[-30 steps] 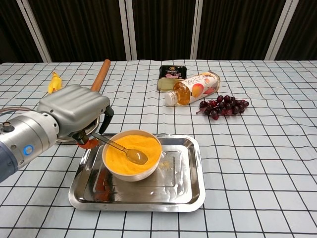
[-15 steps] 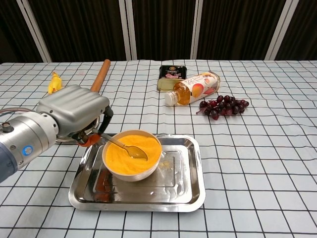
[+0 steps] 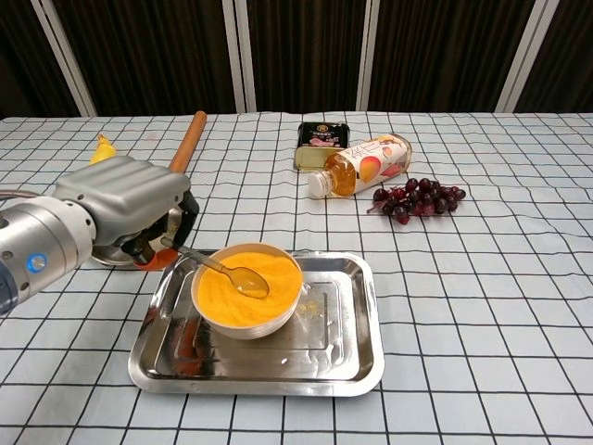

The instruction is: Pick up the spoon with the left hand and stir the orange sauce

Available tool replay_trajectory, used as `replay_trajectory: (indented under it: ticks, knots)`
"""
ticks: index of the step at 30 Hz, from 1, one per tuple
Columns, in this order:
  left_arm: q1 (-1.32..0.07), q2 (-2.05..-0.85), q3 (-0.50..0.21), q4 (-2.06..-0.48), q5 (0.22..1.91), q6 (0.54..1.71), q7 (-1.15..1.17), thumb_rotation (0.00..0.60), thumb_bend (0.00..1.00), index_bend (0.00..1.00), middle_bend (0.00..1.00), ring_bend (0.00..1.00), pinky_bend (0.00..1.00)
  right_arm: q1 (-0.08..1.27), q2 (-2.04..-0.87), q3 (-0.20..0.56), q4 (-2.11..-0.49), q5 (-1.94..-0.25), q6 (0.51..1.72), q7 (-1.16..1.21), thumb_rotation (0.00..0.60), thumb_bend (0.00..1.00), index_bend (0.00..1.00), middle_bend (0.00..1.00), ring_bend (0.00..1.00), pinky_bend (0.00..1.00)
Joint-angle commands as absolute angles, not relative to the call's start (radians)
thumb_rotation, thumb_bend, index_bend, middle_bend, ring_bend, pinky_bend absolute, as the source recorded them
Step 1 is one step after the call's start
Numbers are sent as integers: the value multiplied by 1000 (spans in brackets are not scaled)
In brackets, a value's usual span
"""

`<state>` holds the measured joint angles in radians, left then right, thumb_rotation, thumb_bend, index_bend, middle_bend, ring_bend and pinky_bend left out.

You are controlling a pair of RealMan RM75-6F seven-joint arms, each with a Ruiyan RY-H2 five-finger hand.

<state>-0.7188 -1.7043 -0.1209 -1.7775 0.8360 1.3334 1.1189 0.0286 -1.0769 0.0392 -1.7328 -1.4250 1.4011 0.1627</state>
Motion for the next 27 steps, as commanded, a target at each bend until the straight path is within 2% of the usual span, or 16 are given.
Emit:
replay_trajectory:
  ticks: [1,7,15,27]
  knots:
    - [-720,-1690,-138,-1817,774,1347,1148,600,553,572,951,960,967,28,-1077,39,-1733,-1426,1402,162,600,317,0,0,0,0]
    - [-729,-1677,-152,-1852,729,1360,1158,600,537,561,948,959,967,28,-1078,38,-1734,-1426,1402,160,600,317,0,0,0,0]
    - [-743,-1667,-145,-1863,722,1370,1161,600,409,479,931,952,967,28,-1078,39,-1735,-1427,1403,159,600,317,0,0,0,0]
    - [-754,-1649,-128,-1881,740,1390,1156,600,278,436,917,951,967,28,-1076,40,-1733,-1426,1402,164,600,317,0,0,0,0]
